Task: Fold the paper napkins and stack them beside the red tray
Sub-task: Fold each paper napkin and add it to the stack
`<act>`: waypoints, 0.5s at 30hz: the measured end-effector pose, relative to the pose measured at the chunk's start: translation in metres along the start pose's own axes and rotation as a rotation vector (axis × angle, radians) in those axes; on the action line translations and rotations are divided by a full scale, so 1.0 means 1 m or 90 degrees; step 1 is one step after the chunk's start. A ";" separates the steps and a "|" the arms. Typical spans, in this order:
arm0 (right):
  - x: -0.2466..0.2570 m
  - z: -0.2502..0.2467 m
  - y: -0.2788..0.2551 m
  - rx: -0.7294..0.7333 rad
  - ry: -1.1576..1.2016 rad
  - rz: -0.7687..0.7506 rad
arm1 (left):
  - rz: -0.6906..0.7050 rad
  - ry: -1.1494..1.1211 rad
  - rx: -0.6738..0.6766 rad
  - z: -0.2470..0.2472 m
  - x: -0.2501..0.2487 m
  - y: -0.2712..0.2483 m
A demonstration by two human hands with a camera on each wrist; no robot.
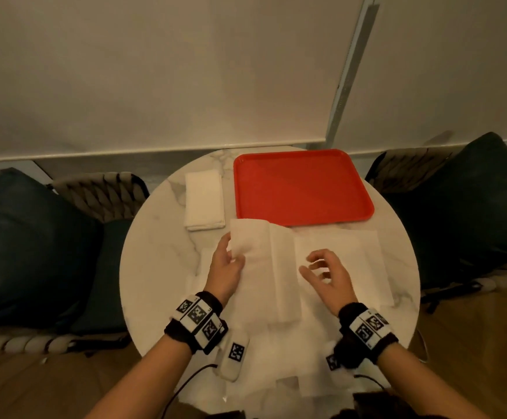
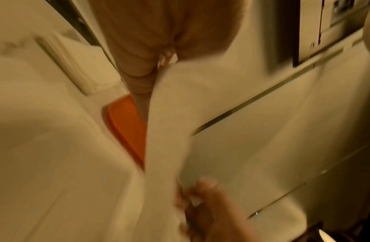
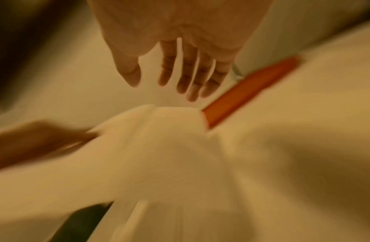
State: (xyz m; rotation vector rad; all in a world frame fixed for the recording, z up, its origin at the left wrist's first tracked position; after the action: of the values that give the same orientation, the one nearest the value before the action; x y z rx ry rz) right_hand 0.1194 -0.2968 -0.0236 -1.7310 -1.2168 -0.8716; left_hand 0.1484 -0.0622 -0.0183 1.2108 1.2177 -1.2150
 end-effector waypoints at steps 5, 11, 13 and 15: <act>-0.031 0.034 0.039 0.115 0.106 0.196 | 0.053 -0.019 -0.044 -0.042 -0.028 0.003; 0.022 0.083 0.040 0.212 0.196 0.211 | -0.002 0.012 -0.099 -0.088 -0.016 0.003; 0.033 0.086 0.046 0.182 0.210 0.192 | -0.035 0.021 -0.112 -0.100 -0.007 0.004; 0.046 0.091 0.050 0.166 0.204 0.155 | -0.045 0.034 -0.118 -0.109 -0.001 0.006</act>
State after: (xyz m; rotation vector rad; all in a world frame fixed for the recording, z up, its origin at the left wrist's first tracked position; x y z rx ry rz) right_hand 0.1878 -0.2062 -0.0330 -1.4285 -0.8465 -0.7707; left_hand 0.1549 0.0470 -0.0168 1.0768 1.3910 -1.0995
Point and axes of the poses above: each hand's wrist, its own y-axis towards the middle knuckle, its own z-axis out of the palm, x = y × z, the point moved 10 cm from there along y, towards the middle knuckle, and after that the axes turned 14 degrees about z, right-handed, at the moved point
